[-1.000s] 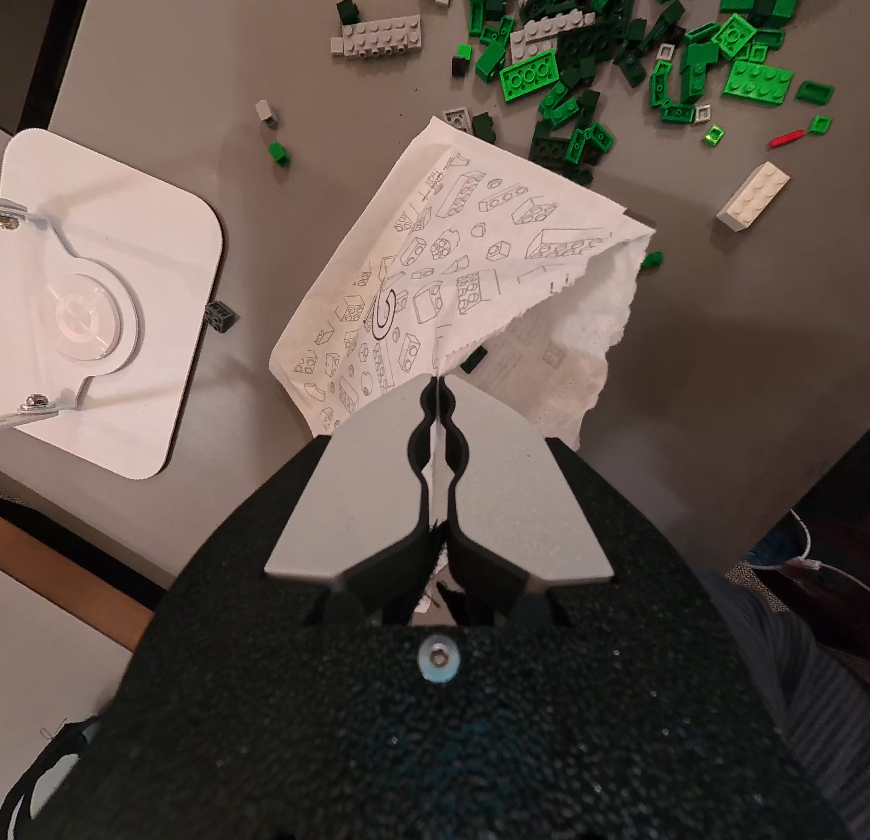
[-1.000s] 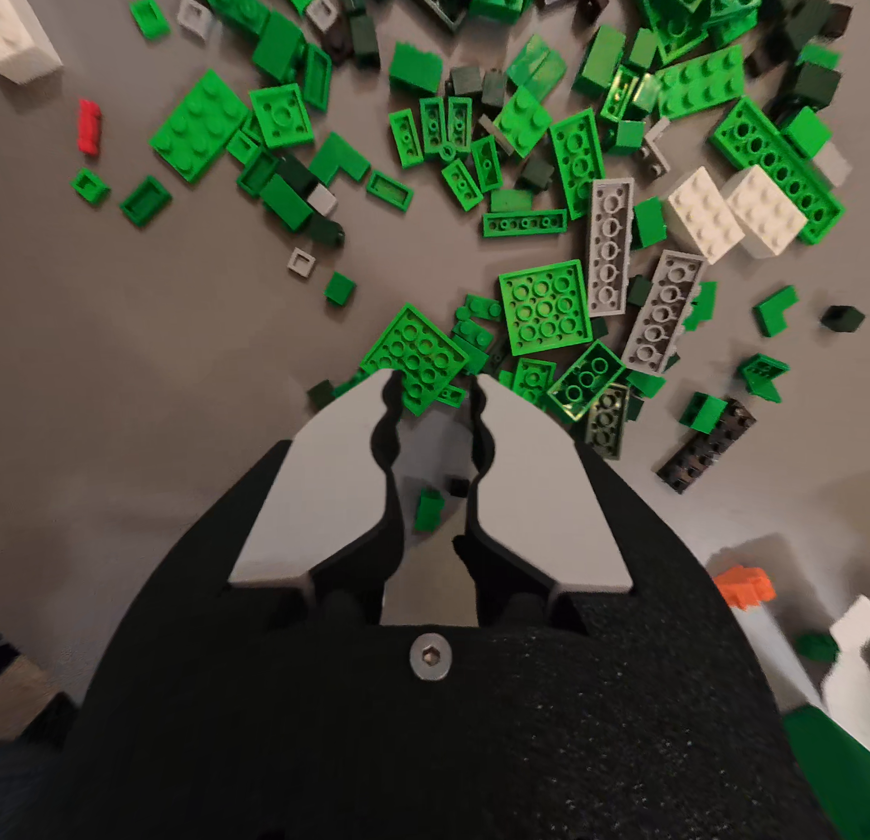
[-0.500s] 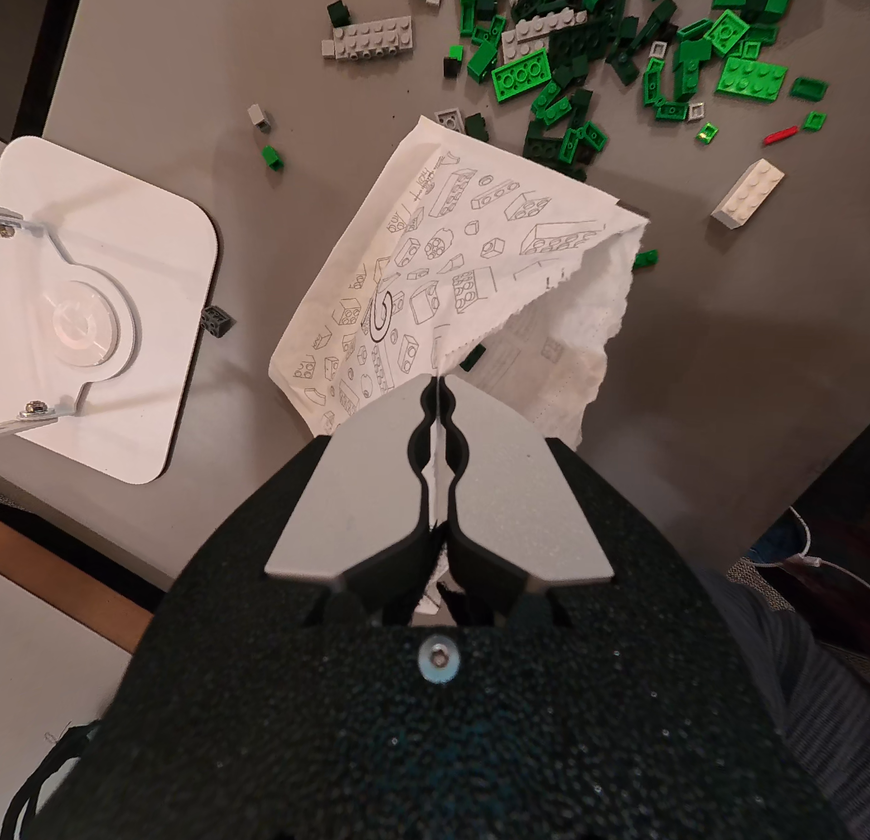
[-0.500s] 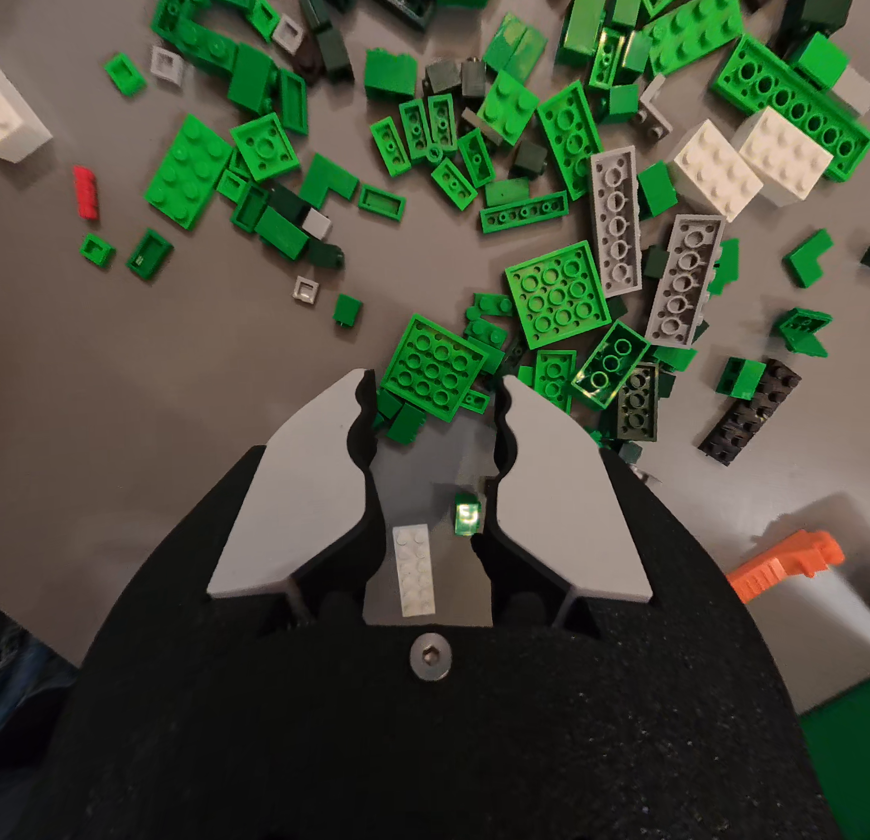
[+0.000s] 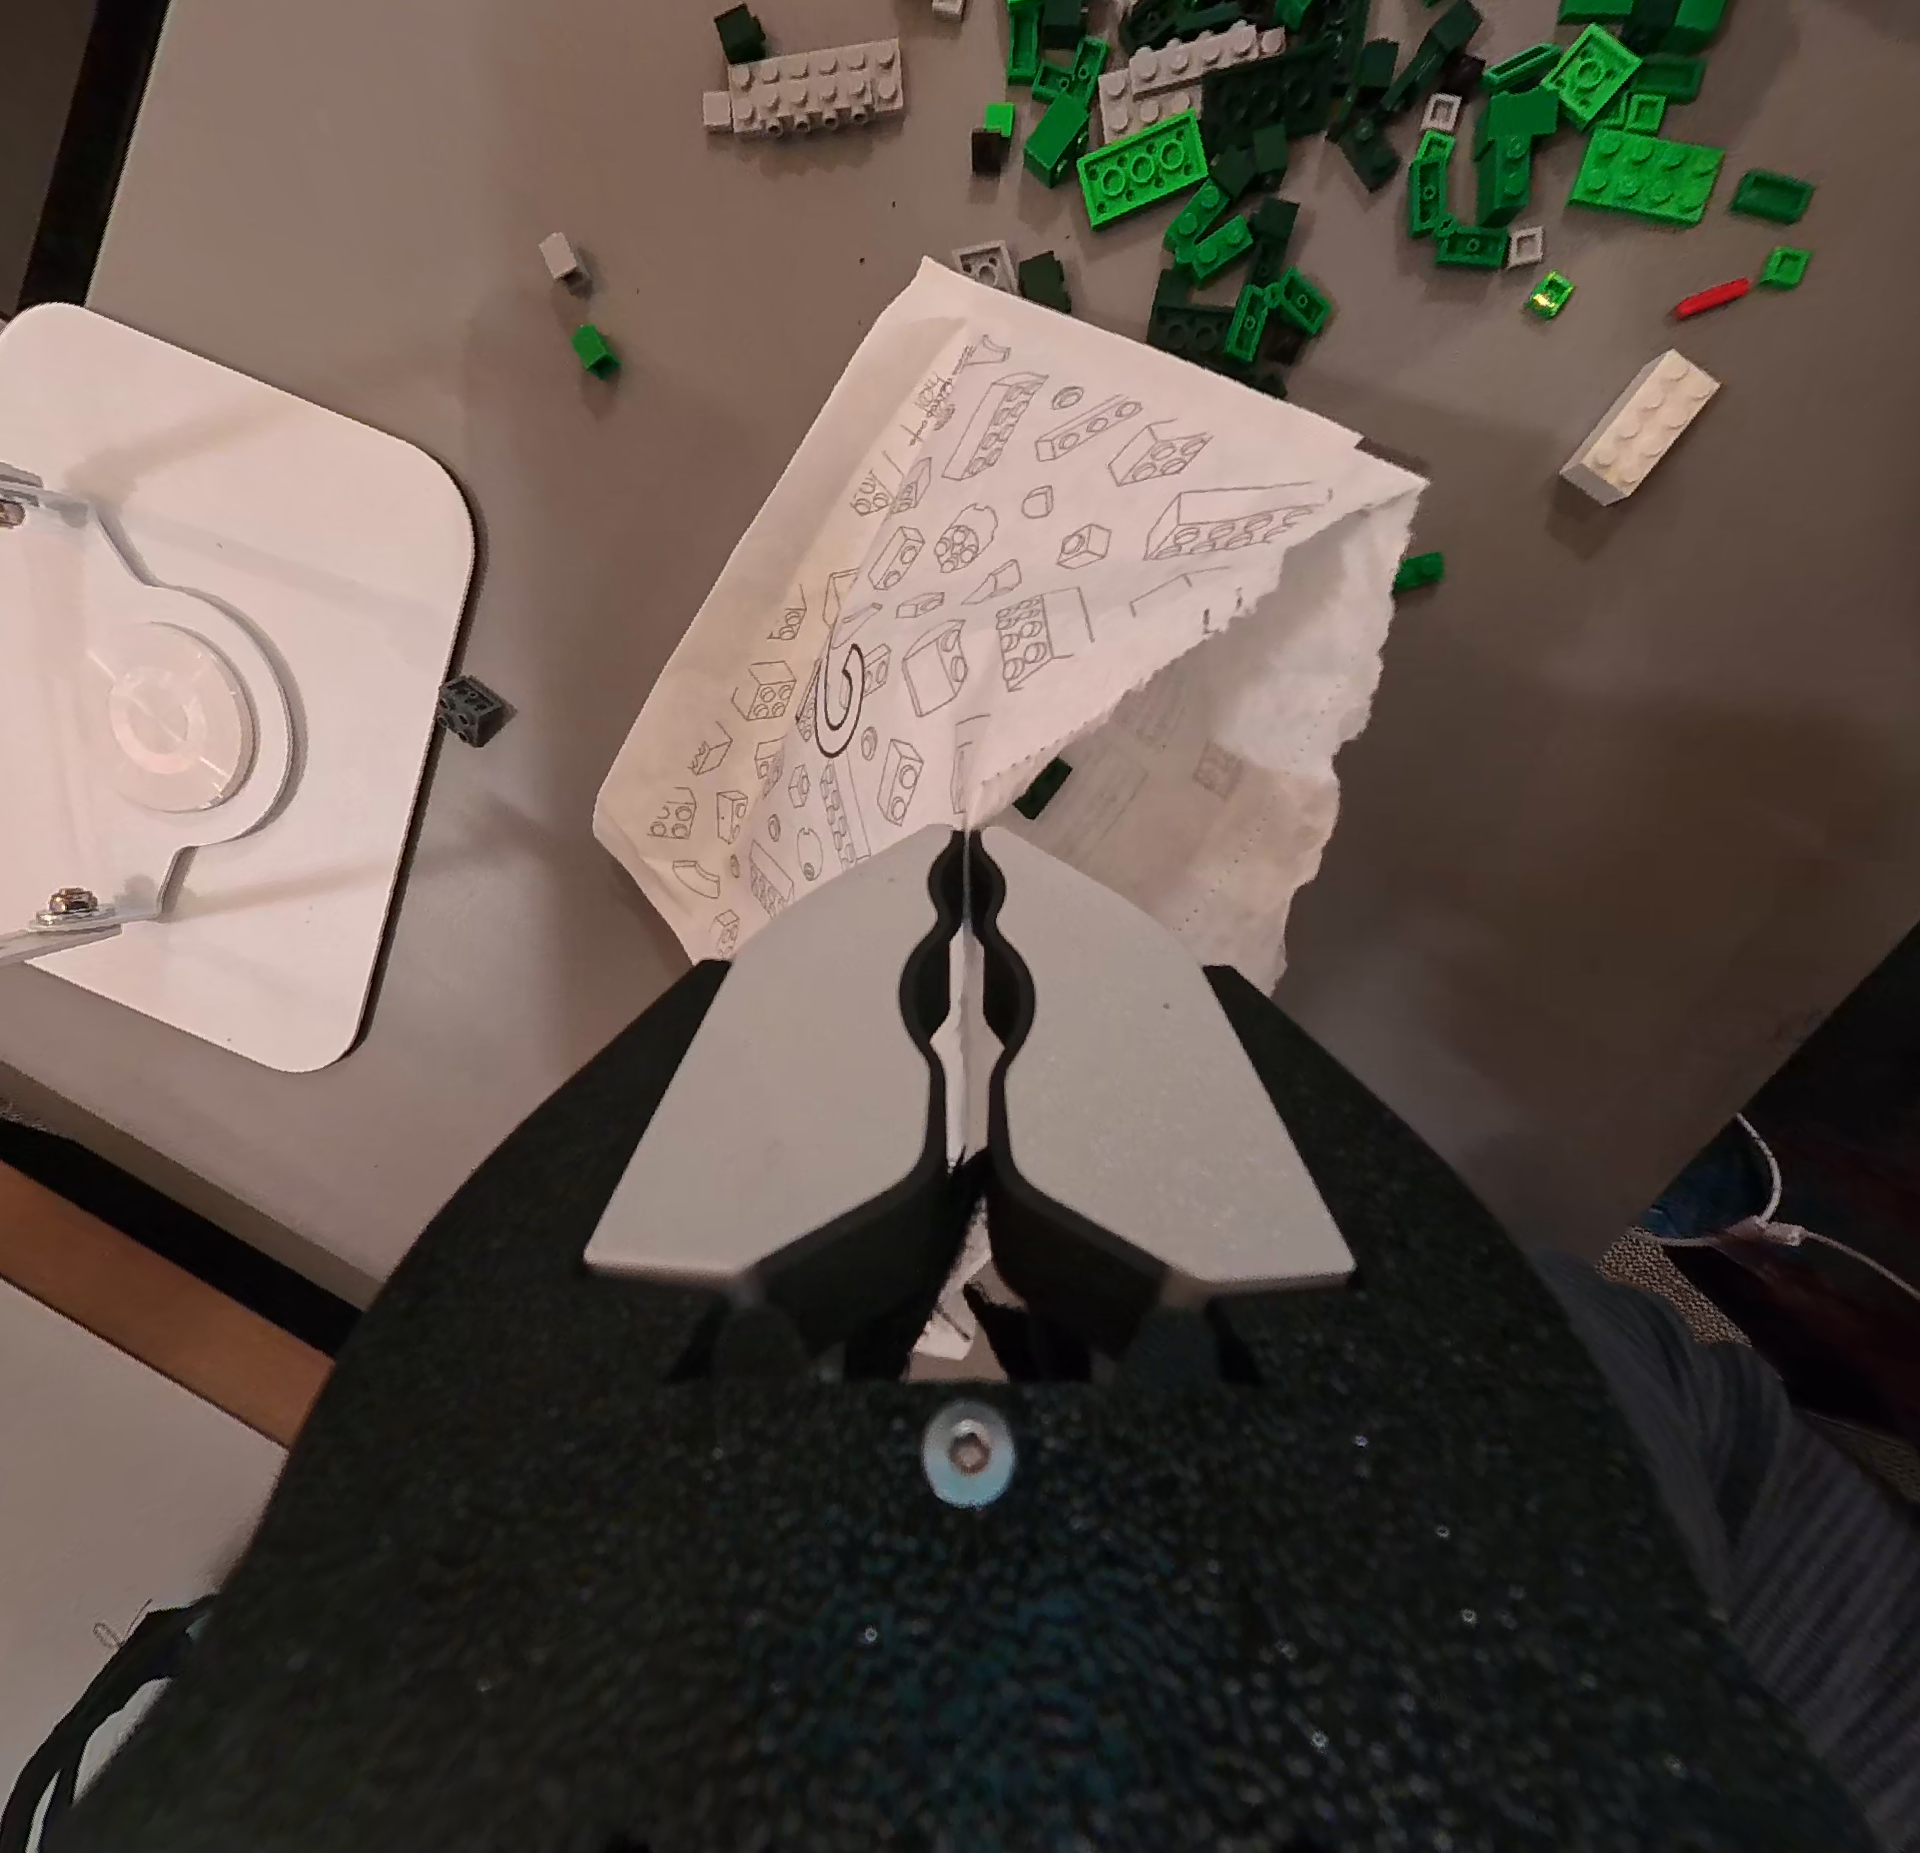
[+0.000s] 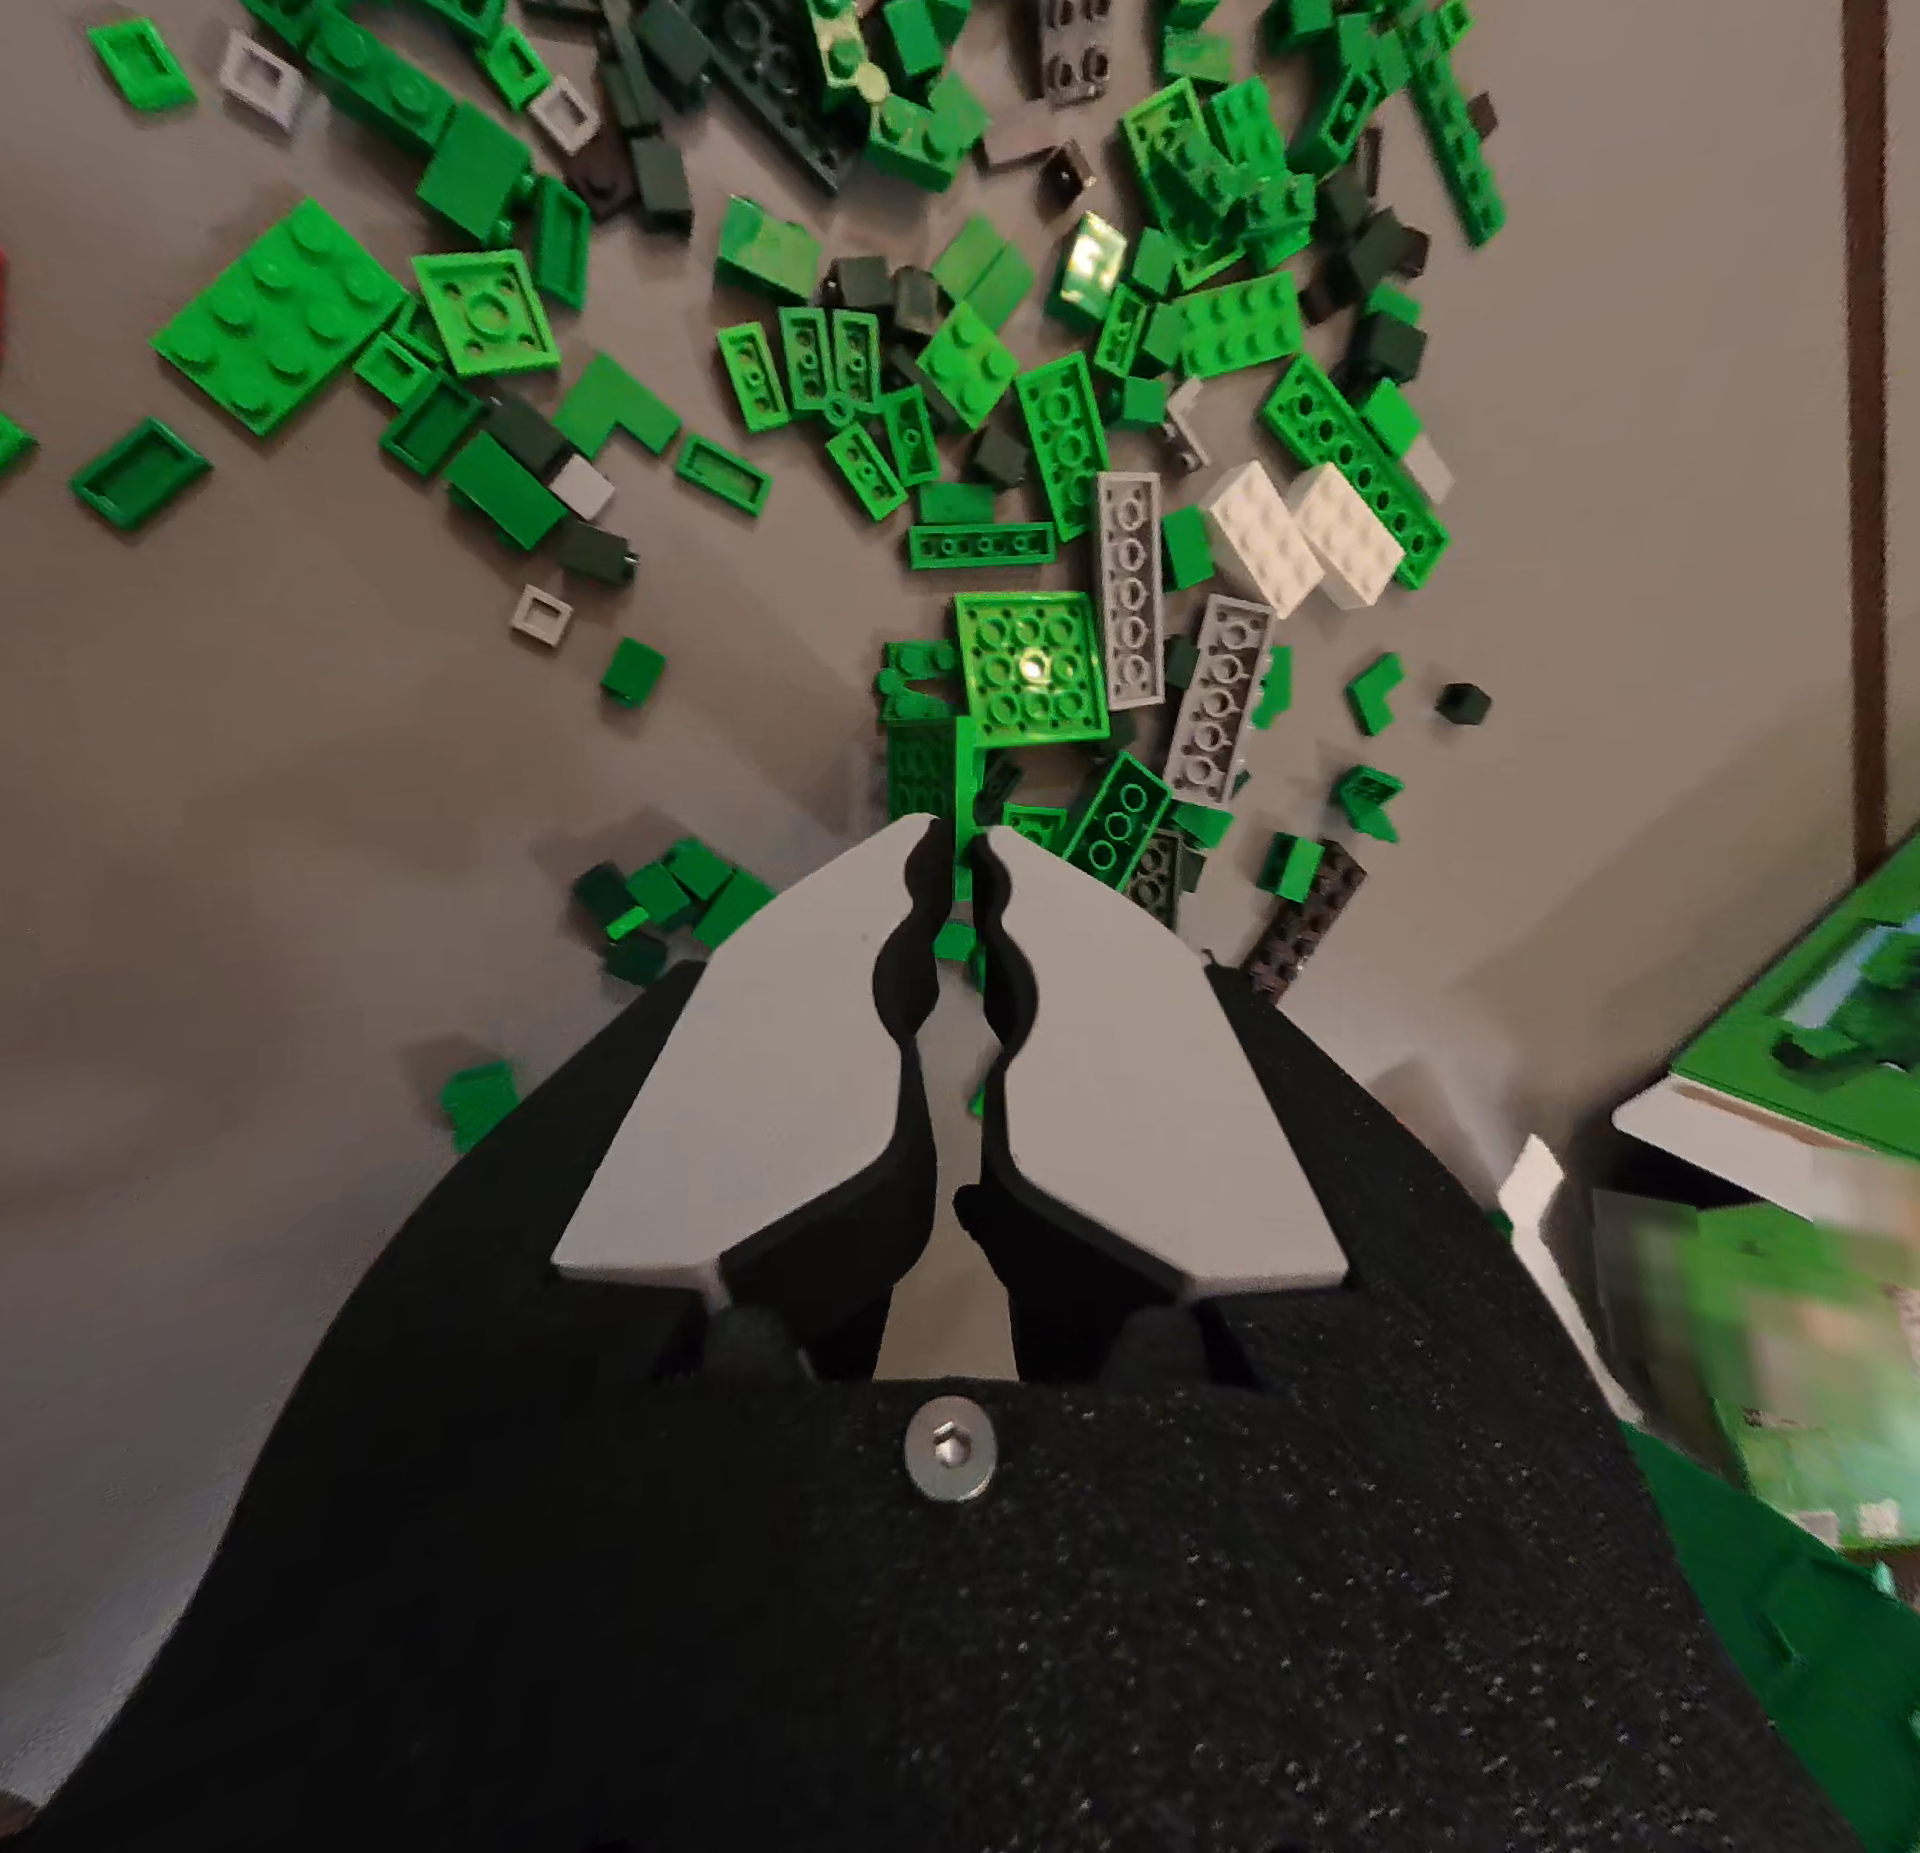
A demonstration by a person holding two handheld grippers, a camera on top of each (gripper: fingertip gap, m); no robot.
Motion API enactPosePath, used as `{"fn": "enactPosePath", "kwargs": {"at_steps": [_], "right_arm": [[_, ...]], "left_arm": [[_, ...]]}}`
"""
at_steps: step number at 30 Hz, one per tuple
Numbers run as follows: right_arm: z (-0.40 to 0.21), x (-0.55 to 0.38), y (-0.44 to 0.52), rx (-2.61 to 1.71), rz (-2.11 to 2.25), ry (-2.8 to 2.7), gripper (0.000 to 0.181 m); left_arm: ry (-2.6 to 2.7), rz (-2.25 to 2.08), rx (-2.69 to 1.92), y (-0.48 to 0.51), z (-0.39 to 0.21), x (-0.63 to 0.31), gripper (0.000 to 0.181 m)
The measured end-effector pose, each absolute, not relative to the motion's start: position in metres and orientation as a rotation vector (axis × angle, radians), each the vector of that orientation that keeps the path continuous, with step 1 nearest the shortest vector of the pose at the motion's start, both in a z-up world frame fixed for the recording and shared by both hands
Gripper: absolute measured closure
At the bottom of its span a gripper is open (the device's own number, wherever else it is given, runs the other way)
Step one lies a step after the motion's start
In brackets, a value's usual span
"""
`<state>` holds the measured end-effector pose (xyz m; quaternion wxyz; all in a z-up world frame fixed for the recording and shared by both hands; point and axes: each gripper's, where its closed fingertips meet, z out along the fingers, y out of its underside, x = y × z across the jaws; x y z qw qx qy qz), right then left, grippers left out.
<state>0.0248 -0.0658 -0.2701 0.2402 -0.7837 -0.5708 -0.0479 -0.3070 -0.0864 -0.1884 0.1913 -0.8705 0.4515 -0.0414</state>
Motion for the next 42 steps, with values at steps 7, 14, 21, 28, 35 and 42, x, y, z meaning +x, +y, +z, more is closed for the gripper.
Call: {"fn": "enactPosePath", "kwargs": {"at_steps": [7,14,21,28,35,42], "right_arm": [[-0.254,0.040,-0.043,-1.925,-0.397,-1.552,0.178],[-0.271,0.039,-0.052,-1.634,-0.565,-1.824,0.177],[-0.279,0.041,-0.069,-1.627,-0.467,-1.869,0.160],[-0.222,-0.011,-0.066,-1.493,-0.088,-1.484,0.161],[-0.173,-0.062,-0.054,-1.282,0.343,-0.954,0.163],[-0.183,-0.064,-0.051,-1.227,0.429,-0.811,0.181]], "left_arm": [[1.269,-0.118,-2.442,-0.087,-0.188,-0.307,0.181],[1.272,-0.118,-2.441,-0.087,-0.188,-0.306,0.181],[1.269,-0.122,-2.444,-0.087,-0.188,-0.307,0.181],[1.250,-0.130,-2.447,-0.086,-0.188,-0.310,0.181],[1.245,-0.125,-2.456,-0.085,-0.189,-0.311,0.181],[1.277,-0.125,-2.450,-0.085,-0.191,-0.306,0.181]]}}
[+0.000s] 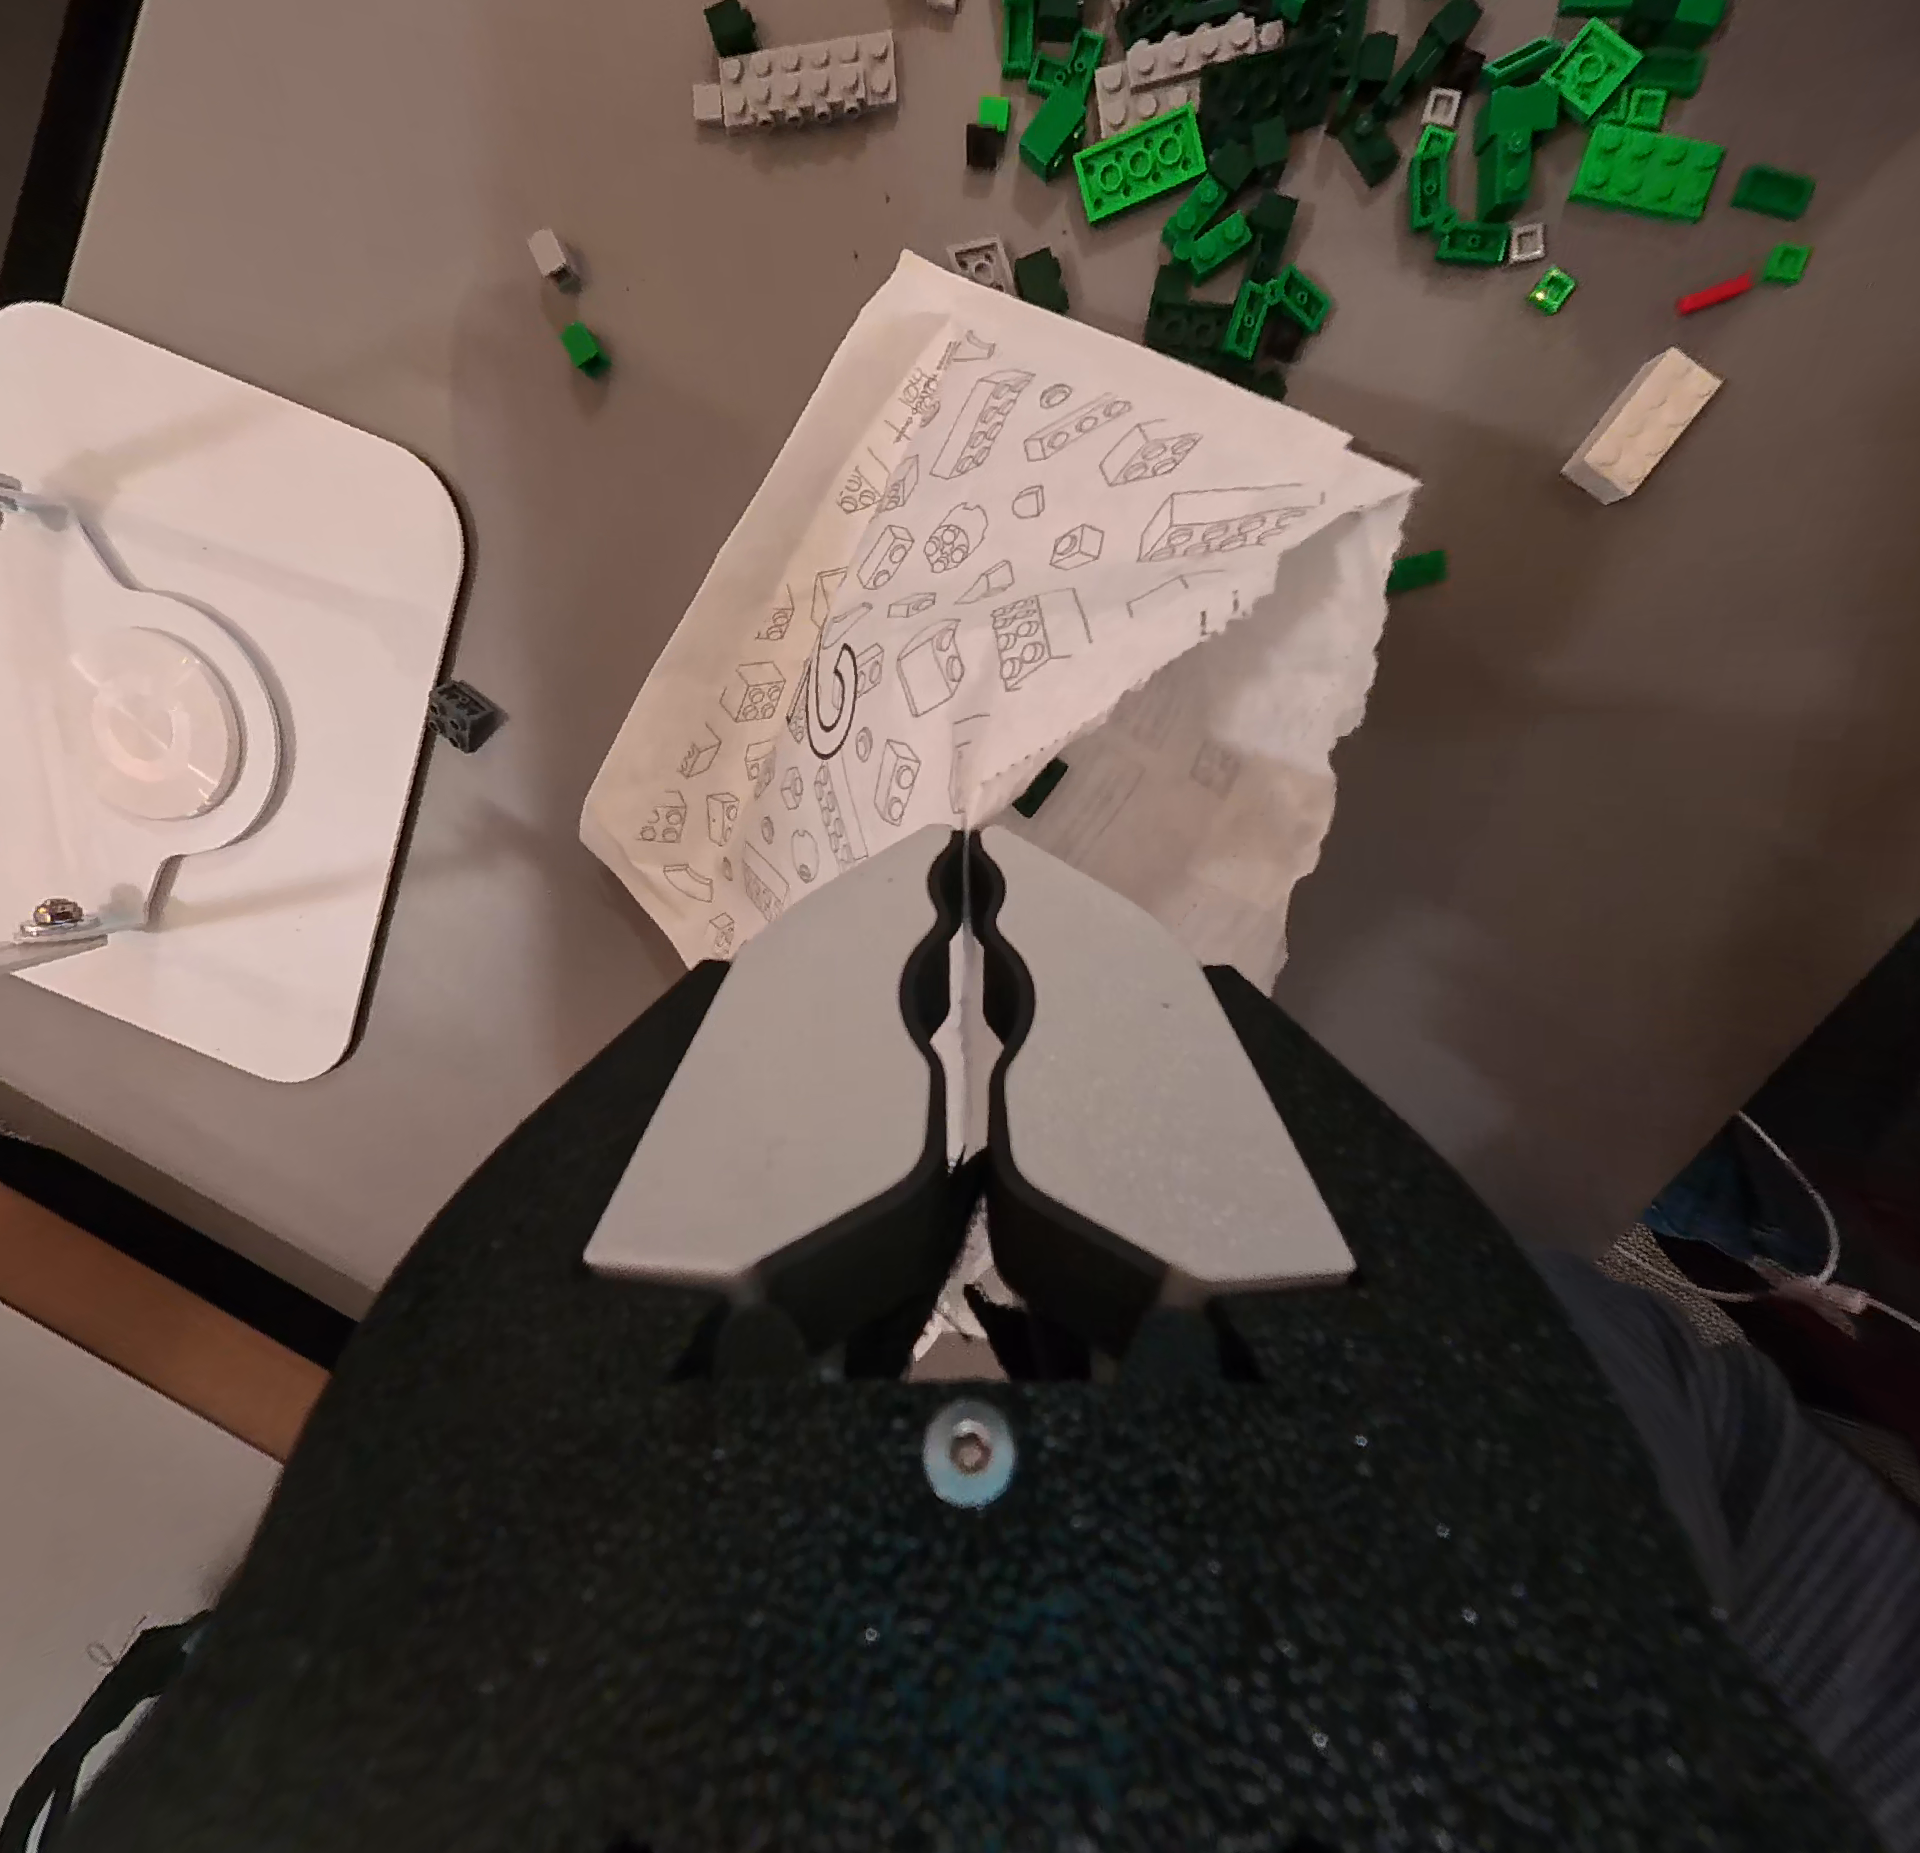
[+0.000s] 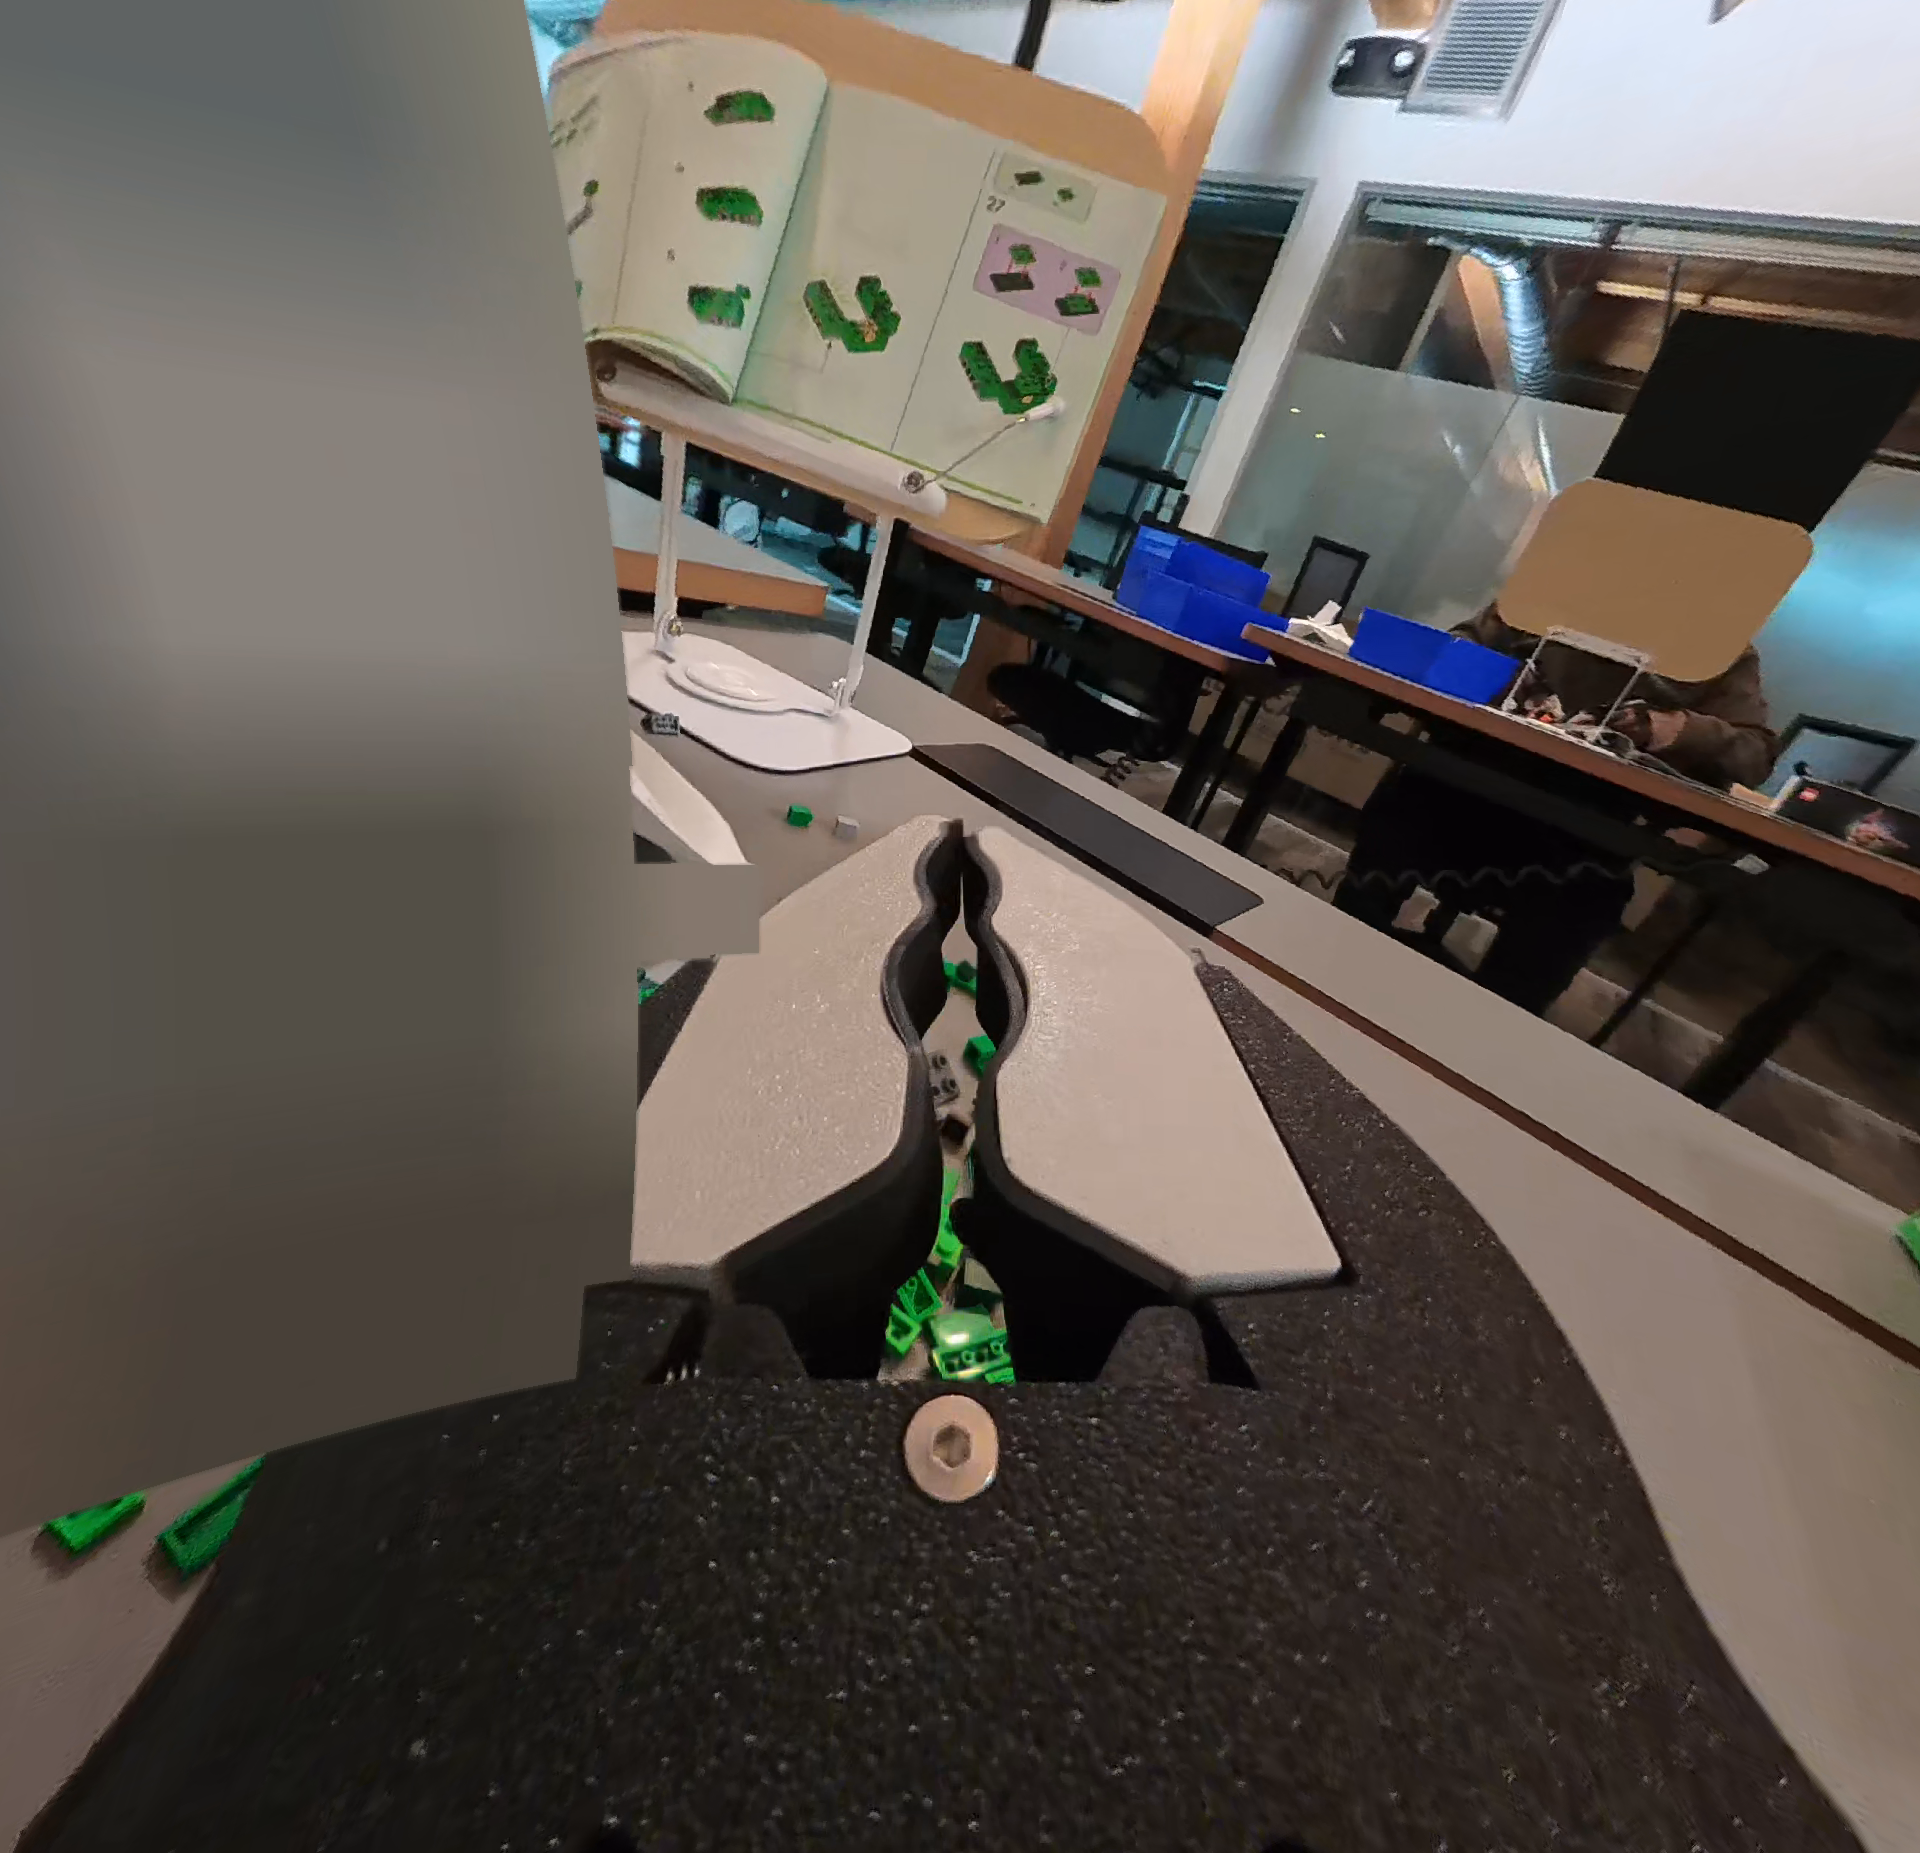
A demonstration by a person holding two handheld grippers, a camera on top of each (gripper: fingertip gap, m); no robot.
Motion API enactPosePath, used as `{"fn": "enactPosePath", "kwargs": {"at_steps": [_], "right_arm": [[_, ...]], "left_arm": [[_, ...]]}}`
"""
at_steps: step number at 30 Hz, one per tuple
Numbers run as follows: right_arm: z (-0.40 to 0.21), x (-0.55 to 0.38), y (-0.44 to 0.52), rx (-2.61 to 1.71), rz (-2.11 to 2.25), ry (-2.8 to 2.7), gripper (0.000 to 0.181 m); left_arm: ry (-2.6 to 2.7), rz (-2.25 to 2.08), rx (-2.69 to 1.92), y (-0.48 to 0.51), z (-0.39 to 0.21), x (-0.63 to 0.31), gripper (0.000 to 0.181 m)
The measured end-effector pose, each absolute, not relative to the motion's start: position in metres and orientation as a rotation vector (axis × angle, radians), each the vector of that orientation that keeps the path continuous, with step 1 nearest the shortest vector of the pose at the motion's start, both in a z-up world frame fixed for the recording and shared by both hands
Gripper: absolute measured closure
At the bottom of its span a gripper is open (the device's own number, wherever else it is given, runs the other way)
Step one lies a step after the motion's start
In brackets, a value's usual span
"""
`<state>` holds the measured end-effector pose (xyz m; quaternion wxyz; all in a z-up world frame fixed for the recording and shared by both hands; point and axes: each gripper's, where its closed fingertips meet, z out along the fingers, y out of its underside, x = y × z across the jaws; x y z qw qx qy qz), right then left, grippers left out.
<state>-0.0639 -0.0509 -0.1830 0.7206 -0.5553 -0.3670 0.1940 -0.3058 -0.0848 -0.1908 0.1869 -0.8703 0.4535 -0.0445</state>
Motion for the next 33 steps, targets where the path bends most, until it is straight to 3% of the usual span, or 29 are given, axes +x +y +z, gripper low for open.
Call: {"fn": "enactPosePath", "kwargs": {"at_steps": [33], "right_arm": [[-0.181,-0.030,-0.035,-1.311,0.219,-0.713,0.181]], "left_arm": [[0.978,-0.042,-2.519,-0.088,-0.178,-0.360,0.181]]}}
